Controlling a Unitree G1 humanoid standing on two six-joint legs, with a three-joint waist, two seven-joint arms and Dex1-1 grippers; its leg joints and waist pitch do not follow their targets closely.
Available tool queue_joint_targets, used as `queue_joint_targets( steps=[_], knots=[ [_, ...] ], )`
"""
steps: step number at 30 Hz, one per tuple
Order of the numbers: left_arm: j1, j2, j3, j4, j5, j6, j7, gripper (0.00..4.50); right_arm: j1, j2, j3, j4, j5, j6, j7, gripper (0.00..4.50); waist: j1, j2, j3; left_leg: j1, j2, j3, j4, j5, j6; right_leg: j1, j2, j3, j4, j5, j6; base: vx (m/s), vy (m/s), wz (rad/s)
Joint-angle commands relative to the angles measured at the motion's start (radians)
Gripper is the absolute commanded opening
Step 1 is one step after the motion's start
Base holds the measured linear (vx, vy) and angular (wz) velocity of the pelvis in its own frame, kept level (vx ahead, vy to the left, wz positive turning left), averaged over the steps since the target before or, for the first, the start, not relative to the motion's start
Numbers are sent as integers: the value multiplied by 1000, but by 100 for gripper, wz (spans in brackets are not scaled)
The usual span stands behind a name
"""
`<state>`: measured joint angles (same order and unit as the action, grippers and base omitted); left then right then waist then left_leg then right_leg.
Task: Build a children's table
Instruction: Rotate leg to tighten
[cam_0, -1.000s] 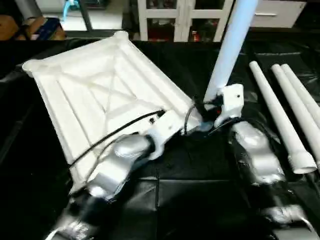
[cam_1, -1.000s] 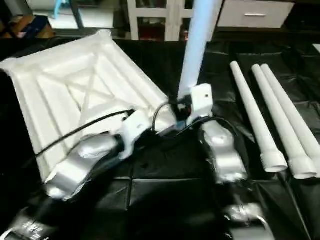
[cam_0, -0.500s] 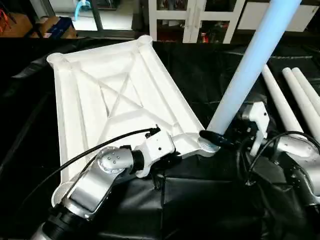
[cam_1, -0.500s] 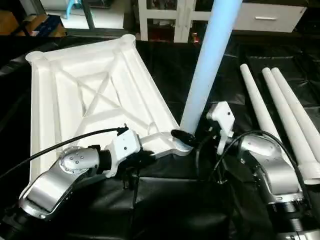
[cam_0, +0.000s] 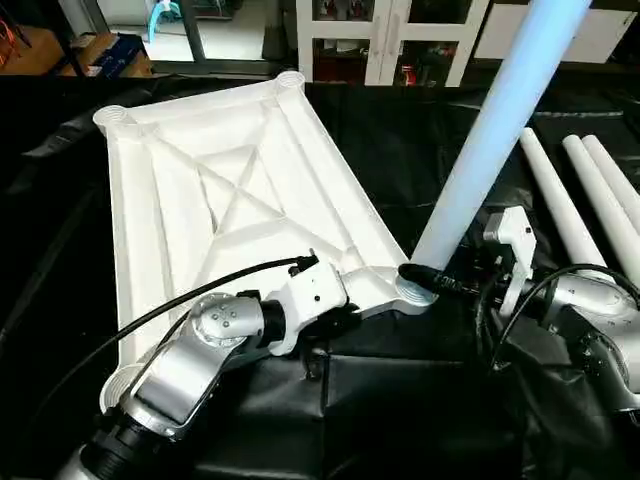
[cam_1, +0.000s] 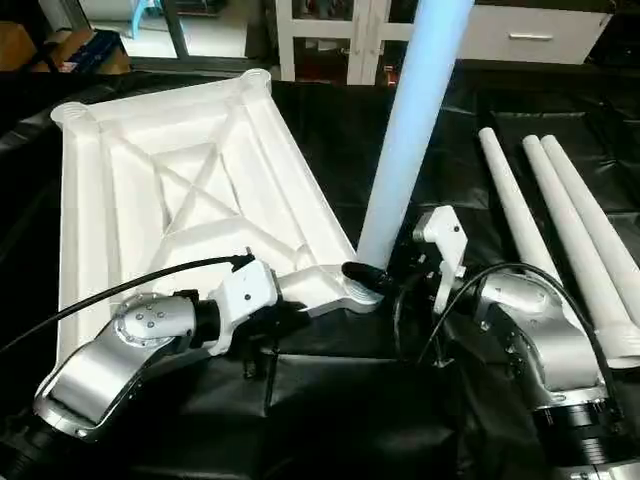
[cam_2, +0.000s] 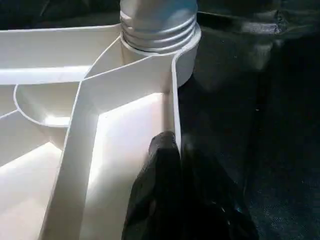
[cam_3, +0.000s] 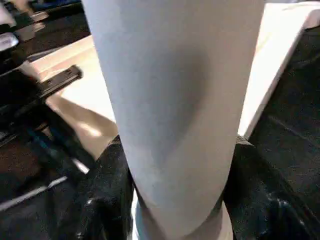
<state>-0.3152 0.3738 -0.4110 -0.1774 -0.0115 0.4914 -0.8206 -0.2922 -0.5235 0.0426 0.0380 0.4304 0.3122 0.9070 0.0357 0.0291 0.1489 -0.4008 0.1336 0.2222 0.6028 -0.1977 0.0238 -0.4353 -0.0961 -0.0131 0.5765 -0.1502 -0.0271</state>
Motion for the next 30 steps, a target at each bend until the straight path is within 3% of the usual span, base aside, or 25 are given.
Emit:
queue_joint_targets(
  steps=[1,4,8,9,10,12,13,15,20,21,23,25,26,30],
  knots=[
    [-3,-15,-52,9,14,27,2,0,-17,39,-1,65,-71,30,-155,198,-1,-16,-72,32,92,-50,-86,-122,115,46,-55,28,-53,-199,-232,0,0,0],
    [-43,-68,-79,69,61,76,67,0,-61,141,-37,168,-140,46,-407,196,-15,-17,-68,31,86,-56,-95,-227,41,43,-56,26,-69,-358,-188,0,0,0],
    [-117,-187,-80,173,109,134,199,0,-127,273,-84,284,-209,29,-704,194,-30,-14,-62,38,83,-61,-103,-343,-32,28,-51,25,-82,-472,-137,-13,-1,-1],
    [-117,-187,-80,173,109,134,199,0,-127,273,-84,284,-209,29,-704,194,-36,-15,-61,42,81,-64,-104,-393,-55,22,-49,23,-87,-519,-118,-53,13,-7],
    [-159,-255,-67,233,122,159,267,0,-166,334,-99,344,-241,-2,-818,194,-38,-16,-61,40,80,-69,-106,-413,-64,25,-51,20,-90,-534,-98,-53,13,-7],
    [-181,-292,-55,264,125,164,302,0,-187,363,-108,378,-260,-42,-887,193,-43,-15,-61,39,79,-71,-108,-435,-72,23,-49,17,-91,-534,-88,0,0,0],
    [-213,-346,-33,306,124,174,344,0,-221,402,-112,431,-283,-98,-969,193,-47,-12,-65,38,78,-73,-111,-447,-75,26,-48,13,-92,-502,-78,0,0,0],
    [-225,-365,-23,322,127,174,360,0,-236,415,-106,454,-294,-123,-993,193,-49,-13,-65,43,76,-71,-111,-469,-72,20,-45,11,-98,-475,-76,0,0,0],
    [-244,-371,0,349,133,170,371,0,-275,435,-60,482,-297,-170,-917,192,-52,-14,-70,34,79,-65,-111,-414,-32,30,-46,15,-89,-334,-108,0,0,0],
    [-243,-363,6,350,134,171,372,0,-275,435,-58,470,-302,-192,-905,247,-51,-18,-72,30,80,-62,-110,-383,-17,34,-48,18,-85,-300,-121,0,0,0],
    [-241,-357,9,350,135,168,371,0,-276,431,-54,467,-309,-206,-898,261,-49,-17,-74,32,81,-58,-108,-350,-1,34,-49,19,-83,-267,-143,0,0,0],
    [-236,-335,15,347,137,153,368,0,-272,414,-49,448,-313,-232,-884,261,-45,-23,-75,36,80,-51,-103,-319,15,33,-49,21,-84,-247,-161,0,0,0],
    [-232,-322,13,341,136,142,356,0,-265,404,-48,420,-307,-226,-873,285,-39,-20,-77,41,81,-47,-100,-299,27,30,-47,23,-83,-237,-167,0,0,0],
    [-201,-275,6,293,131,122,309,0,-207,359,-33,289,-301,-200,-801,313,-25,-22,-80,35,85,-45,-97,-203,70,36,-45,22,-72,-170,-179,27,-10,2]
  ],
)
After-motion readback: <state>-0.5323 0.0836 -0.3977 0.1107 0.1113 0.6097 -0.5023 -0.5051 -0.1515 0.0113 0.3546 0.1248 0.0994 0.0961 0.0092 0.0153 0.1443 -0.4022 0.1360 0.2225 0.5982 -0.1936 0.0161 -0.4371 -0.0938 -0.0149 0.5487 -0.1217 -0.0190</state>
